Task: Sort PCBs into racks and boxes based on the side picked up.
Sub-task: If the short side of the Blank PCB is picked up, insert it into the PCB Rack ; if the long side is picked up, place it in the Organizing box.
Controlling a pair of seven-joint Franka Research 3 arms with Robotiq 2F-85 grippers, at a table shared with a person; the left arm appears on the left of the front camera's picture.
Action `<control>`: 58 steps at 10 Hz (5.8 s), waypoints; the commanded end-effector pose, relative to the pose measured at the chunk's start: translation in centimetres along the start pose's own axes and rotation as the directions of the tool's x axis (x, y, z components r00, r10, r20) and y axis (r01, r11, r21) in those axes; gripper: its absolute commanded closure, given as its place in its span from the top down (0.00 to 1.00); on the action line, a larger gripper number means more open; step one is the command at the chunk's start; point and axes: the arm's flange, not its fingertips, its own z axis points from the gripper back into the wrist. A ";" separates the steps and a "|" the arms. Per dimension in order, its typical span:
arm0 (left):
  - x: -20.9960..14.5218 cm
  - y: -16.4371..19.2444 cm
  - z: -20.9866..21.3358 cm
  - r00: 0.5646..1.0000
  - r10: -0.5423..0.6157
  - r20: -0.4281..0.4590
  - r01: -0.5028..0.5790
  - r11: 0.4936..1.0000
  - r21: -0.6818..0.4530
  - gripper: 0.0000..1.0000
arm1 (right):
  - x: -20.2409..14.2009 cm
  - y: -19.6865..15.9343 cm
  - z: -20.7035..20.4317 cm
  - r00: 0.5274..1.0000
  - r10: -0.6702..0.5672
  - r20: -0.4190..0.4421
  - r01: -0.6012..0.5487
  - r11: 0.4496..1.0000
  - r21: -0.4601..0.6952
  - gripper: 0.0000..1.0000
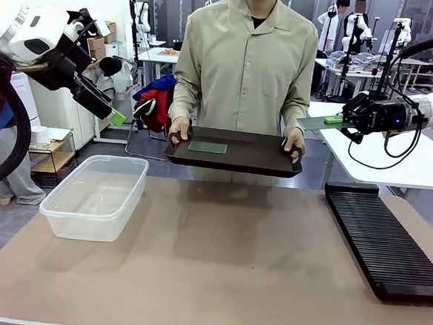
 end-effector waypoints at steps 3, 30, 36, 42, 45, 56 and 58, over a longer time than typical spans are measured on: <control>-0.1 0.3 0.0 1.000 0.005 -0.003 -0.005 1.000 -0.008 1.00 | -0.6 1.4 1.8 0.932 0.342 -0.120 -0.339 0.940 0.049 0.02; -0.1 0.3 0.0 1.000 0.005 -0.003 -0.005 1.000 -0.008 1.00 | 2.5 1.5 18.8 -0.021 0.947 -0.320 -0.999 -0.031 -0.028 0.02; -0.1 0.3 0.0 1.000 0.005 -0.003 -0.005 1.000 -0.008 1.00 | 2.6 1.1 19.1 -0.005 0.945 -0.326 -0.999 -0.016 -0.030 0.02; -0.1 0.3 0.0 1.000 0.005 -0.003 -0.005 1.000 -0.008 1.00 | 2.6 1.1 19.1 -0.005 0.945 -0.326 -0.999 -0.016 -0.030 0.02; -0.1 0.3 0.0 1.000 0.005 -0.003 -0.005 1.000 -0.008 1.00 | 2.6 1.1 19.1 -0.005 0.945 -0.326 -0.999 -0.016 -0.030 0.02; -0.1 0.3 0.0 1.000 0.005 -0.003 -0.005 1.000 -0.008 1.00 | 1.6 -8.3 19.1 -0.173 0.888 -0.427 -0.976 -0.212 -0.044 0.02; -0.1 0.3 0.0 1.000 0.005 -0.003 -0.005 1.000 -0.008 1.00 | 1.6 -10.1 19.2 -0.091 0.918 -0.385 -0.982 -0.146 -0.117 0.02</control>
